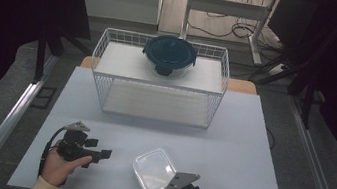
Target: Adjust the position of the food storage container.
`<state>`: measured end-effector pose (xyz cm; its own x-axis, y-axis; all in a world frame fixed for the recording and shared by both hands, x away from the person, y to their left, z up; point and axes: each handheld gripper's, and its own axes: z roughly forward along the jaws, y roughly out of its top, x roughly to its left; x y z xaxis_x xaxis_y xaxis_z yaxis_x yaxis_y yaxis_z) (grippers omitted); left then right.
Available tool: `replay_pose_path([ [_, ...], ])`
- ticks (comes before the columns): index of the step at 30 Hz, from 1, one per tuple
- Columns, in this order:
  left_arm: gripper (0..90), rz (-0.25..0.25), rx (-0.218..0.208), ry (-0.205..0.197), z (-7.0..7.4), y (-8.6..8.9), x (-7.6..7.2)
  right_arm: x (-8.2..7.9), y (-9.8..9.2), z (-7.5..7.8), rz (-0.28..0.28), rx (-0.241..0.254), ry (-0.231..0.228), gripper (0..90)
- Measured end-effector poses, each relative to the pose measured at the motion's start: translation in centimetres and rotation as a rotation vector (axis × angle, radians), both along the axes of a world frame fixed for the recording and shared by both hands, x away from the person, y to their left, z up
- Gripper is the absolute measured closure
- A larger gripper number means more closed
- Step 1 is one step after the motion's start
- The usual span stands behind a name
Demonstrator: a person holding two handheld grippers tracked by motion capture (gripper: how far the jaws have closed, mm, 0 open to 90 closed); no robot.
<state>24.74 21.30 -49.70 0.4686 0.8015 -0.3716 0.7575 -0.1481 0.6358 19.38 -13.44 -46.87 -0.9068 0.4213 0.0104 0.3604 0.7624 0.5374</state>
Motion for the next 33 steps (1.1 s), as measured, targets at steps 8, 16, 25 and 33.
replay_pose_path([
  [8,23.5,0.002,0.0,0.003,-0.1,0.2,0.1,0.9,2.1,-0.2,-0.001,0.016,0.004,89.6],
  [16,23.5,0.007,0.0,0.002,-0.2,0.3,0.1,2.6,4.1,-0.7,-0.018,0.039,0.006,89.6],
  [25,23.5,0.012,-0.003,0.003,-0.2,0.4,0.1,4.2,5.5,-0.9,-0.043,0.05,-0.002,89.6],
  [33,23.5,0.007,-0.002,-0.001,-0.1,0.3,0.1,4.9,6.0,-1.1,-0.057,0.078,0.007,89.6],
])
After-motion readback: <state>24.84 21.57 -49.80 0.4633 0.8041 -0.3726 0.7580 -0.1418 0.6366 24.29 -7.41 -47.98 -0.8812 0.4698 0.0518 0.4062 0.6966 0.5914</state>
